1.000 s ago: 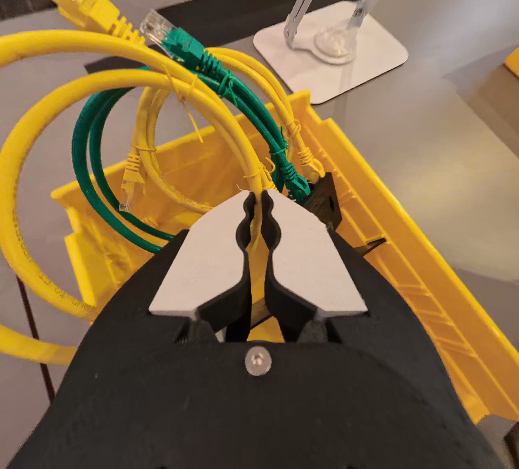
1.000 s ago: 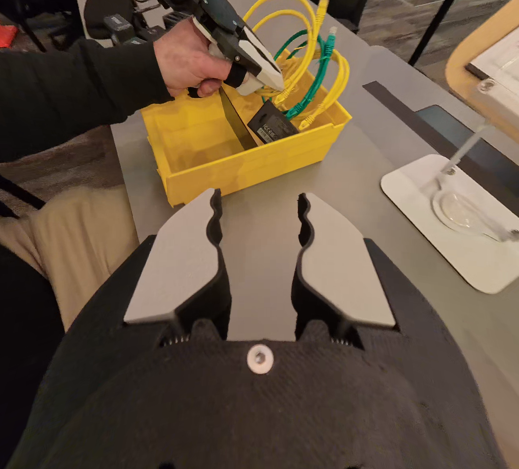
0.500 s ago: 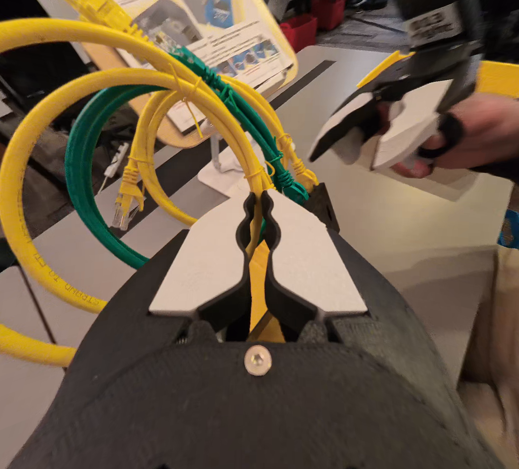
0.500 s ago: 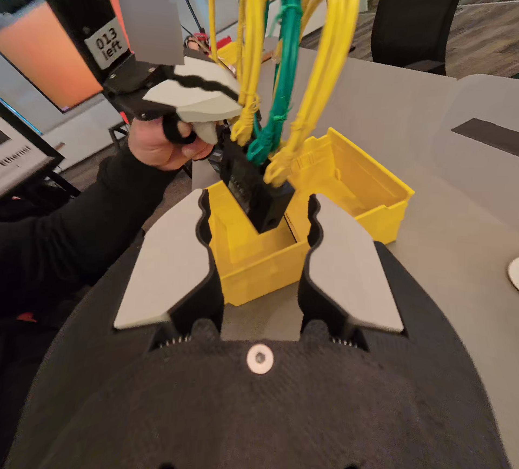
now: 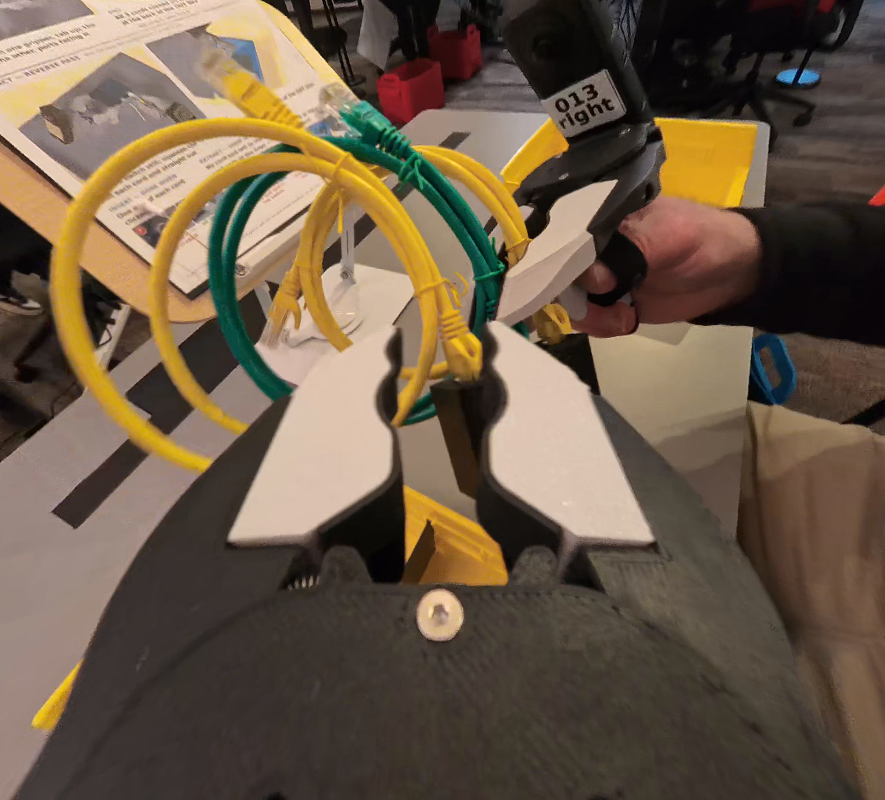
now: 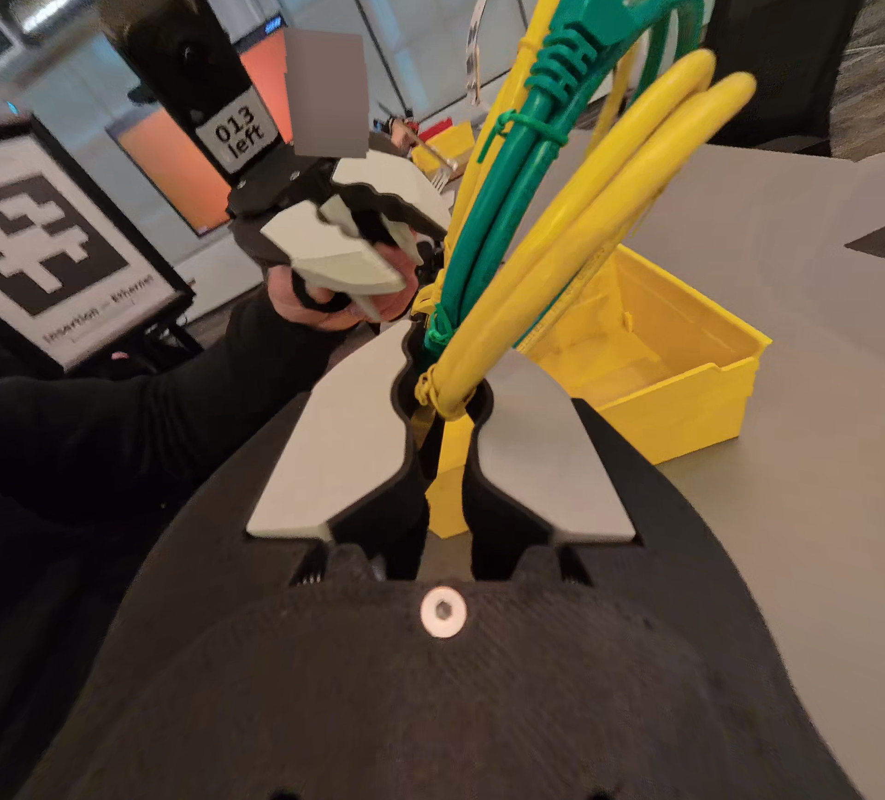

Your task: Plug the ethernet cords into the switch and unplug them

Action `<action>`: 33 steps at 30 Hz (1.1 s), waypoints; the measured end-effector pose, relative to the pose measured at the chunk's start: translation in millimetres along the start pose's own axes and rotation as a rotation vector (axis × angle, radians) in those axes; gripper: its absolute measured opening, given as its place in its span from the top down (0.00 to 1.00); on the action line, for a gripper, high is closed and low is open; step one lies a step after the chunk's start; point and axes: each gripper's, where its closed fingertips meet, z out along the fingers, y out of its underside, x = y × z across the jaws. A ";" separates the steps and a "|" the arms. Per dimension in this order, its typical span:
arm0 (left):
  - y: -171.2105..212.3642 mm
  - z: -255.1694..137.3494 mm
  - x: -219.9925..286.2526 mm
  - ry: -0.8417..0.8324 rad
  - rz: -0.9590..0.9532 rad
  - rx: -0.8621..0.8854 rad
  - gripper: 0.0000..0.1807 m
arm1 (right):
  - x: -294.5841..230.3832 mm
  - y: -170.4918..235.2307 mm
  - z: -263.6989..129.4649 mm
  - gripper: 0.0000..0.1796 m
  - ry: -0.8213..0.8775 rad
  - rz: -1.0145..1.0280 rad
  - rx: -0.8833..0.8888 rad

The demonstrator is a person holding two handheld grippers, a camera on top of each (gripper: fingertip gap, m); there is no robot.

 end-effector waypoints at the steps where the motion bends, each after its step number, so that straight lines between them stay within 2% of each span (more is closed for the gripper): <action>1: -1.6 -1.0 -1.7 -0.012 0.005 0.006 0.75 | 3.3 -3.6 -3.2 0.92 0.013 0.014 0.025; 4: -13.9 -6.5 0.0 -0.083 0.140 0.060 0.56 | 8.3 -19.8 -16.1 0.92 0.032 0.060 0.116; 12: -18.3 20.6 26.4 -0.408 0.747 -0.080 0.37 | 5.4 -48.9 -41.9 0.92 -0.029 0.247 0.284; 18: -6.4 35.8 34.4 -0.560 1.052 -0.102 0.58 | 6.5 -54.0 -48.8 0.92 -0.057 0.357 0.335; 22: -16.4 27.5 19.5 -0.720 1.136 -0.094 0.57 | 0.1 -48.7 -40.7 0.92 -0.094 0.398 0.305; 26: -17.5 24.6 24.3 -0.788 1.238 -0.064 0.77 | -4.7 -41.4 -27.1 0.91 -0.094 0.410 0.279; 29: -19.4 19.9 24.4 -0.777 1.209 -0.034 0.82 | -3.0 -37.4 -24.1 0.90 -0.093 0.419 0.275; 33: -21.6 16.9 26.8 -0.724 1.133 0.008 0.83 | -5.9 -36.9 -22.9 0.85 -0.108 0.375 0.241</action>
